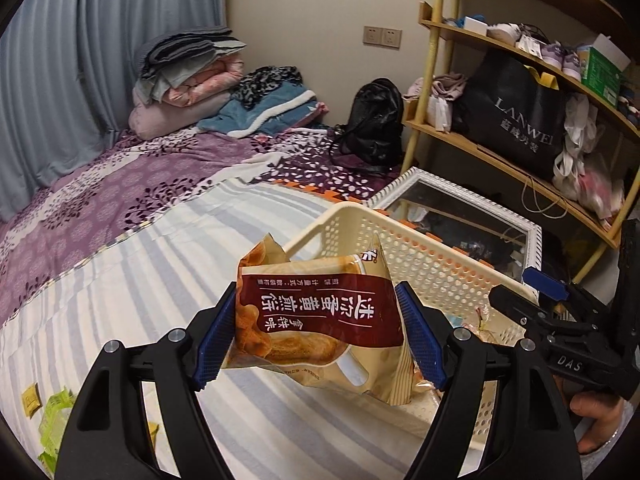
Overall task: Organize snacks
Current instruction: 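Open the right tool over the basket while the left tool releases the brown-red bag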
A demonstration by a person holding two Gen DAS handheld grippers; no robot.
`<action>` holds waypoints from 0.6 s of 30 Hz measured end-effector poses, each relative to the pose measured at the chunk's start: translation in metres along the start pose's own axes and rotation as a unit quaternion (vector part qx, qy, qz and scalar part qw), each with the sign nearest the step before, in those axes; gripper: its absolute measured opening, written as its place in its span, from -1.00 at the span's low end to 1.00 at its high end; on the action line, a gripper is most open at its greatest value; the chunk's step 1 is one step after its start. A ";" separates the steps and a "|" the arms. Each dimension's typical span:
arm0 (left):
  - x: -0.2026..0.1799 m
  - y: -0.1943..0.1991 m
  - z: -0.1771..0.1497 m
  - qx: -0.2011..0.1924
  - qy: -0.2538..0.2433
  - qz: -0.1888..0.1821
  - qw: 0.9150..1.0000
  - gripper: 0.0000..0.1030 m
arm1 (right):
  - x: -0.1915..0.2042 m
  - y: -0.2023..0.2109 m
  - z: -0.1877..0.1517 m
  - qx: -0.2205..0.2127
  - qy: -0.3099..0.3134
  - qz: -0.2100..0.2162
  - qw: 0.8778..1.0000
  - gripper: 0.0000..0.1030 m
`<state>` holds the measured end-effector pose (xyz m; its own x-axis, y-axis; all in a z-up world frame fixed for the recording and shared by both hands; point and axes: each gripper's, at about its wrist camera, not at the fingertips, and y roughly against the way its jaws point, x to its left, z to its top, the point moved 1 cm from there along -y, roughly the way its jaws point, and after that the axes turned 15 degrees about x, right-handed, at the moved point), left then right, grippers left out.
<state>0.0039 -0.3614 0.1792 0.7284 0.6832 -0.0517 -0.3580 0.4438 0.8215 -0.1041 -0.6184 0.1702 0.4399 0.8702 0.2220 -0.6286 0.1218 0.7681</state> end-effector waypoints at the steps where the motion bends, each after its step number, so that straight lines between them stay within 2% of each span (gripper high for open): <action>1: -0.004 -0.004 0.002 0.003 -0.004 -0.003 1.000 0.51 | -0.001 0.000 0.000 0.000 -0.001 0.000 1.000 0.73; 6: -0.023 -0.020 0.010 0.012 -0.022 -0.015 1.000 0.59 | -0.006 -0.001 -0.002 0.002 -0.007 -0.001 1.000 0.73; 8: -0.028 -0.023 0.012 0.011 -0.025 -0.016 0.999 0.87 | -0.008 0.000 -0.002 0.002 -0.009 -0.001 1.000 0.73; 9: -0.029 -0.023 0.012 0.007 -0.024 -0.013 1.000 0.92 | -0.008 -0.001 -0.002 0.002 -0.010 0.000 1.000 0.73; 18: -0.008 -0.023 0.009 0.014 0.012 0.004 1.000 0.93 | -0.005 -0.003 -0.002 0.004 -0.008 0.006 1.000 0.73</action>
<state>0.0116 -0.3828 0.1658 0.7109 0.7008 -0.0590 -0.3467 0.4223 0.8375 -0.1061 -0.6223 0.1653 0.4423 0.8638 0.2414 -0.6293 0.1071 0.7698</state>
